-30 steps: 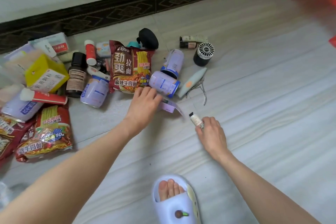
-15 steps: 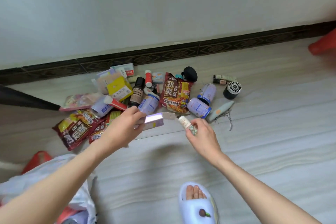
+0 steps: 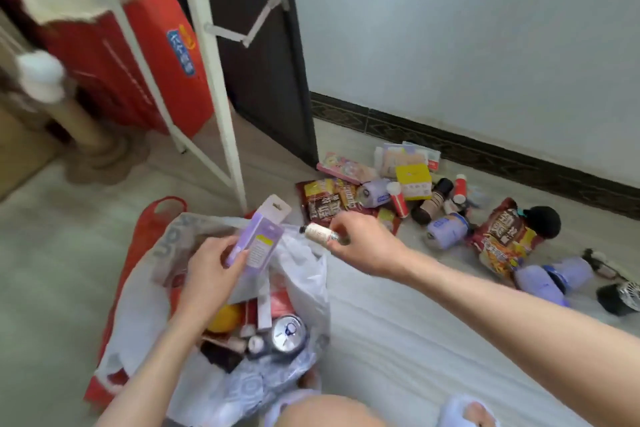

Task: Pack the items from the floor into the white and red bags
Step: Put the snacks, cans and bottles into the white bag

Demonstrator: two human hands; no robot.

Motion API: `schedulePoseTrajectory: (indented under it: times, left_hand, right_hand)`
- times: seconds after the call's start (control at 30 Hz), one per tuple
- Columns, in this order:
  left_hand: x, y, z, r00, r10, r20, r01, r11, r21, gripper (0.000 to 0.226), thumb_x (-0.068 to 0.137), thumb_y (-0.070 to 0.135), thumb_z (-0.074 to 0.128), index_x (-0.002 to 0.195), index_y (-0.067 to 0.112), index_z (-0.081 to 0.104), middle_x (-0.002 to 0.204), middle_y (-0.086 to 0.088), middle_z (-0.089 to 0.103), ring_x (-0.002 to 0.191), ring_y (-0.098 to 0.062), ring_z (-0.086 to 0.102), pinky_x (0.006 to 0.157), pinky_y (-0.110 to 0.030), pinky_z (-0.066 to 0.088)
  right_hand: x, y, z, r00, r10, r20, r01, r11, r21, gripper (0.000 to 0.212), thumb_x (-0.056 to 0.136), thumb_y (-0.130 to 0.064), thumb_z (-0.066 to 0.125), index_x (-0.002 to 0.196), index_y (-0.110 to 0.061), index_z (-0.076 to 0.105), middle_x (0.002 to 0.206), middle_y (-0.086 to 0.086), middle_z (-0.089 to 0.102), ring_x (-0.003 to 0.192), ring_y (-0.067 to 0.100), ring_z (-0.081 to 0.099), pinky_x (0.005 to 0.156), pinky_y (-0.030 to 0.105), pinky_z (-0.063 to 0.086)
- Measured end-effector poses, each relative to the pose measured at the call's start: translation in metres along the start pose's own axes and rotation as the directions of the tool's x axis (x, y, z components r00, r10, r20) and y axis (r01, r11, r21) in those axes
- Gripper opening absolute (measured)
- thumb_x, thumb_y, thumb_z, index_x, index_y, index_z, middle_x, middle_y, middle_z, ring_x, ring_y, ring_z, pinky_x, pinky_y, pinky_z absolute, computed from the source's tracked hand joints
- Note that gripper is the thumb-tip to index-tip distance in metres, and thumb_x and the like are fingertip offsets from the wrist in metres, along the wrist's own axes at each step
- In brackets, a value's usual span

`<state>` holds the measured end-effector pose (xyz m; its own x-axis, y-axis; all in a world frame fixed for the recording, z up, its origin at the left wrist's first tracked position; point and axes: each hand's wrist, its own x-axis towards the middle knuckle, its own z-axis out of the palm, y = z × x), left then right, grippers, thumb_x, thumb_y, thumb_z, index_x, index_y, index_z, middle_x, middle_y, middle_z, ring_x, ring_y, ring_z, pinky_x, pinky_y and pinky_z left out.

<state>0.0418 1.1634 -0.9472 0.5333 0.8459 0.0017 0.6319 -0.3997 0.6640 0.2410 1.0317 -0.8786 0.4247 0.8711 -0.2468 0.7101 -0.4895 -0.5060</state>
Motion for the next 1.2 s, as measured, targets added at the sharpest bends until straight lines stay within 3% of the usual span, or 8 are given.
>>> schedulePoseTrajectory:
  times: [0.23,0.37,0.53,0.63,0.77,0.87,0.97,1.2]
  left_hand:
    - [-0.052,-0.100,-0.021,0.923,-0.377,-0.077,0.380,0.925,0.019,0.022,0.081,0.009,0.067,0.102,0.001,0.068,0.089,-0.020,0.066,0.073,-0.030,0.058,0.070,-0.032,0.041]
    - [-0.052,-0.111,-0.019,0.857,-0.510,-0.074,0.494,0.854,-0.160,0.023,0.085,0.009,0.063,0.107,0.000,0.064,0.089,-0.014,0.066,0.081,-0.028,0.060,0.074,-0.028,0.040]
    - [-0.035,-0.101,-0.013,0.812,-0.575,-0.102,0.527,0.796,-0.298,0.021,0.086,0.009,0.060,0.106,0.003,0.062,0.096,-0.013,0.067,0.085,-0.021,0.060,0.075,-0.025,0.039]
    - [-0.038,-0.101,-0.009,0.868,-0.496,-0.016,0.486,0.856,-0.178,0.028,0.089,0.010,0.056,0.117,0.009,0.061,0.108,-0.013,0.067,0.097,-0.024,0.061,0.076,-0.023,0.038]
    - [-0.053,-0.104,-0.010,0.960,-0.271,0.065,0.271,0.962,0.013,0.038,0.090,0.010,0.055,0.128,0.009,0.052,0.133,-0.012,0.050,0.120,-0.023,0.046,0.090,-0.009,0.028]
    - [-0.058,-0.097,-0.010,0.967,-0.221,0.127,0.211,0.973,0.091,0.050,0.090,0.021,0.055,0.137,0.009,0.041,0.148,-0.010,0.031,0.136,-0.021,0.027,0.103,-0.020,0.026]
    - [-0.052,-0.067,-0.001,0.980,-0.051,0.191,0.027,0.992,0.125,0.053,0.092,0.029,0.052,0.140,0.016,0.036,0.152,-0.004,0.022,0.142,-0.019,0.014,0.113,-0.037,0.023]
    - [-0.015,0.038,0.057,0.887,0.355,0.297,-0.407,0.903,0.136,0.063,0.083,0.049,0.032,0.135,0.016,0.045,0.145,-0.012,0.037,0.136,-0.031,0.031,0.108,-0.045,0.028]
  right_hand:
    - [0.014,-0.072,0.136,0.990,0.125,0.062,-0.136,0.965,0.224,0.030,0.088,-0.040,0.049,0.080,-0.012,0.052,0.094,0.014,0.062,0.086,0.031,0.057,0.062,0.033,0.038]
    - [0.012,-0.074,0.169,0.986,0.150,0.071,-0.162,0.962,0.222,0.041,0.090,-0.045,0.048,0.093,-0.006,0.061,0.096,0.014,0.063,0.091,0.031,0.056,0.073,0.037,0.044]
    - [0.028,-0.079,0.183,0.994,0.072,0.088,-0.094,0.956,0.279,0.029,0.091,-0.030,0.051,0.110,-0.009,0.059,0.105,0.012,0.062,0.101,0.027,0.053,0.082,0.035,0.041]
    - [0.036,-0.088,0.186,0.991,0.060,0.117,-0.099,0.925,0.367,0.031,0.094,-0.023,0.047,0.122,-0.010,0.051,0.119,0.013,0.056,0.108,0.028,0.054,0.092,0.037,0.043]
    - [0.023,-0.081,0.177,0.988,0.001,0.153,-0.056,0.933,0.355,0.043,0.091,-0.014,0.047,0.134,-0.013,0.042,0.135,0.009,0.047,0.122,0.024,0.046,0.102,0.033,0.037]
    - [0.011,-0.061,0.155,0.989,-0.065,0.130,0.026,0.958,0.287,0.045,0.092,-0.022,0.048,0.135,-0.016,0.039,0.136,0.006,0.045,0.126,0.022,0.042,0.104,0.032,0.034]
    - [0.004,-0.032,0.121,0.990,-0.120,0.069,0.111,0.986,0.122,0.047,0.092,-0.027,0.048,0.137,-0.016,0.037,0.137,0.006,0.045,0.128,0.022,0.039,0.105,0.032,0.032]
    - [-0.039,0.056,0.035,0.995,-0.078,0.056,0.089,0.970,-0.225,0.058,0.090,-0.034,0.051,0.142,-0.016,0.030,0.143,0.005,0.038,0.130,0.025,0.036,0.107,0.035,0.032]
